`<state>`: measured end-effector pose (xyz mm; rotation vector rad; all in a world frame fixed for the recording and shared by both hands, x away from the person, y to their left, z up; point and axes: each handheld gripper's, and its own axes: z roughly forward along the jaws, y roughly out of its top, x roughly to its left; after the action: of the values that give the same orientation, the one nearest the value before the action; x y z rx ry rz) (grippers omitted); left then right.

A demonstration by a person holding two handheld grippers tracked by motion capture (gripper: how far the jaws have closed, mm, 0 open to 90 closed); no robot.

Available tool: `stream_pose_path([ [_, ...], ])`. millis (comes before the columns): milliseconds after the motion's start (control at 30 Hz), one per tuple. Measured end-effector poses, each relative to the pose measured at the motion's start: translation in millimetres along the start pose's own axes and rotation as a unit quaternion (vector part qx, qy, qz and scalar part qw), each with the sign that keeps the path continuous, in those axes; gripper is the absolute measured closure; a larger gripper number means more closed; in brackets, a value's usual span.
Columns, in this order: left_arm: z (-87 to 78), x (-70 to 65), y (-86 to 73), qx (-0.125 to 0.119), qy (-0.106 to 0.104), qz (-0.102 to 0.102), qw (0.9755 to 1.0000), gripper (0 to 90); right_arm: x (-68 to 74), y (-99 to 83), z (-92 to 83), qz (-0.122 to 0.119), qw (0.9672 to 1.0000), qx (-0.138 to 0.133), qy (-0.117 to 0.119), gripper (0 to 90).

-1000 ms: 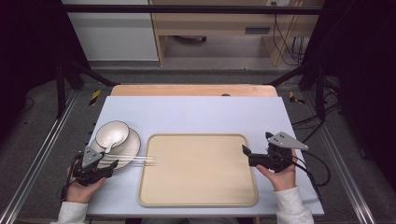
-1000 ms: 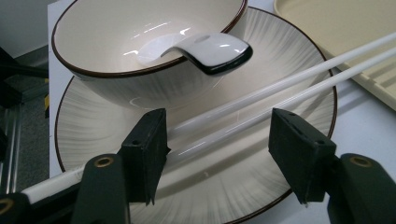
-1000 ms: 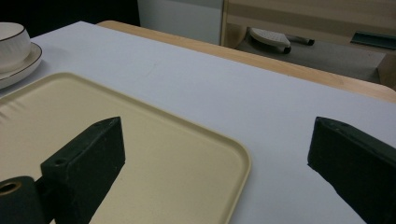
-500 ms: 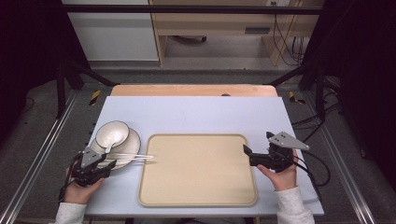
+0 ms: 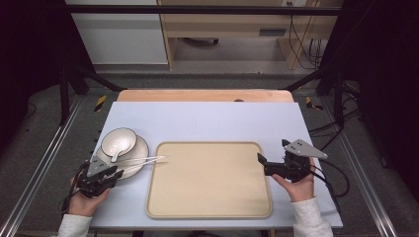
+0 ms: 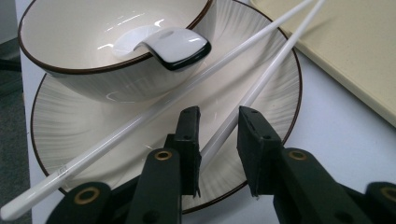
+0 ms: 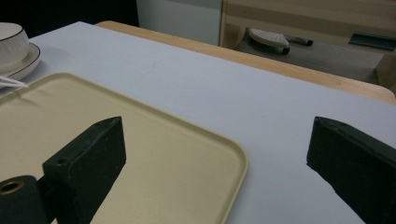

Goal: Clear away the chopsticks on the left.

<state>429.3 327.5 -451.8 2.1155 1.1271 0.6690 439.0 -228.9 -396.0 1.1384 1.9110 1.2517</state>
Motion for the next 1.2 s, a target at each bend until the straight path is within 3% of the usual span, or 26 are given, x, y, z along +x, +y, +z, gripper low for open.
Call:
stream_pose_path([
  [300, 3.9, -8.3, 4.3, 0.012, -0.004, 0.006, 0.9999, 76.3, -0.4, -0.3, 0.0, 0.001, 1.0, 0.001, 0.0, 5.1],
  [667, 6.4, -13.7, 6.4, 0.018, -0.006, -0.018, 0.9997, 83.3, -0.3, -1.3, 2.1, 0.002, 1.0, 0.001, 0.003, 5.2],
  [1067, 9.9, -15.4, 13.1, 0.025, 0.007, -0.033, 0.9991, 77.1, -1.3, -1.7, 2.3, 0.005, 1.0, 0.003, 0.007, 5.2],
  [1200, 16.1, -15.9, 17.6, 0.047, 0.008, -0.028, 0.9984, 77.3, -1.9, -1.5, 2.4, 0.005, 1.0, 0.004, 0.007, 5.2],
])
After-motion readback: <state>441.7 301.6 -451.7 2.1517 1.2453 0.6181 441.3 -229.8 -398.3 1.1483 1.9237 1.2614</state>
